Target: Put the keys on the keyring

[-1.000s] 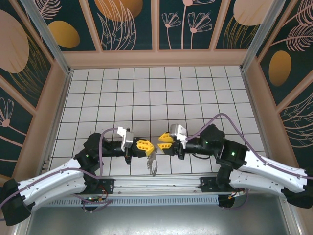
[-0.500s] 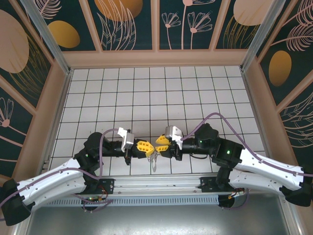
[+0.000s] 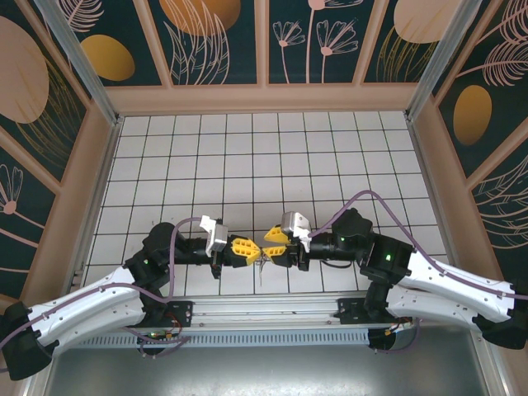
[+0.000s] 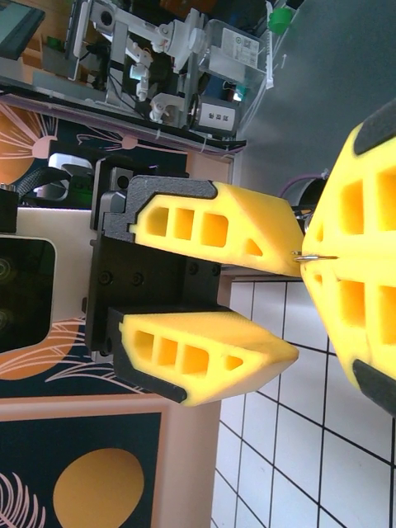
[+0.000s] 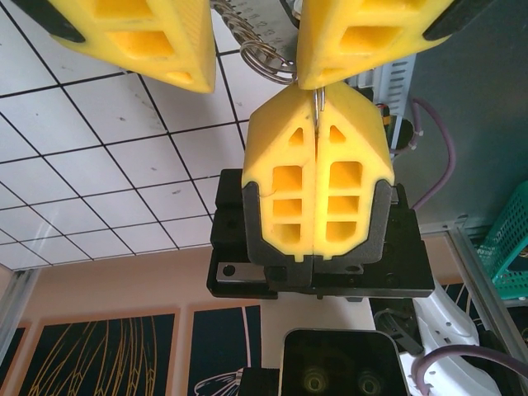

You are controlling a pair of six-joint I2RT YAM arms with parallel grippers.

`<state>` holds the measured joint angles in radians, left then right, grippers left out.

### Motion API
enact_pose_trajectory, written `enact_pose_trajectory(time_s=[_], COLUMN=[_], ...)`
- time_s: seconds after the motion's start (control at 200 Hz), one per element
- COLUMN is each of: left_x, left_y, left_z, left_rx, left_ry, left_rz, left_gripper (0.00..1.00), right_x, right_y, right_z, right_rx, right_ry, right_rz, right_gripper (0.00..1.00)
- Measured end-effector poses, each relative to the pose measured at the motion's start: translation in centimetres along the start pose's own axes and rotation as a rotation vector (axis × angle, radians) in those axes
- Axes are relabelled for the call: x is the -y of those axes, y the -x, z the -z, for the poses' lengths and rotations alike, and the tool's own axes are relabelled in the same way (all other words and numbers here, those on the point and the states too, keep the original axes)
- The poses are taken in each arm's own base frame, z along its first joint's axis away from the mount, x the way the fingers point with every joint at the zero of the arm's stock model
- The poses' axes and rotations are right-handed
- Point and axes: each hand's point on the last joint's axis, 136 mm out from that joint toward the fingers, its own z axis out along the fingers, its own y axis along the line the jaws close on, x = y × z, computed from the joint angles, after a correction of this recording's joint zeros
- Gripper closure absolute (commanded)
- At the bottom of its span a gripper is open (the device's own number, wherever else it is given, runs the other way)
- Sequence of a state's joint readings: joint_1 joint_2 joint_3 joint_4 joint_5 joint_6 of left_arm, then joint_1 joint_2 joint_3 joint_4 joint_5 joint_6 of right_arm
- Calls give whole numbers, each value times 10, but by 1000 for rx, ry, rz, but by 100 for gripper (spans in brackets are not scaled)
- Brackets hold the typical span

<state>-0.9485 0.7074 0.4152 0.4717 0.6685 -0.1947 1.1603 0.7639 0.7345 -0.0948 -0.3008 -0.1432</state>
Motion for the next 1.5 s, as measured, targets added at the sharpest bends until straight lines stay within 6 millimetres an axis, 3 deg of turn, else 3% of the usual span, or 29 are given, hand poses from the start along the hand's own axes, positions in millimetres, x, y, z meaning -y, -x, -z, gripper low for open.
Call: enact_pose_trajectory(time_s=[0.846,1.181,1.381,1.496], left_x=[-3,-3,-3,-4], left_y=[3,3,3,2], left_z=[0,0,0,0], left_rx=[-20,-26,-26,-29], left_ry=[27,28,28,29], left_rz=[-15,-14,-14,-12], left_gripper=[100,100,100,100], right_x=[-6,-6,-7,-10], right_y=[5,-7,-6,-6], right_z=[7,-4,-4,-4], right_rx=[18,-26,-25,-24], right_ry=[22,42,51,63], right_rz=[-17,-32,-37,-36], right_gripper=[69,71,79,93])
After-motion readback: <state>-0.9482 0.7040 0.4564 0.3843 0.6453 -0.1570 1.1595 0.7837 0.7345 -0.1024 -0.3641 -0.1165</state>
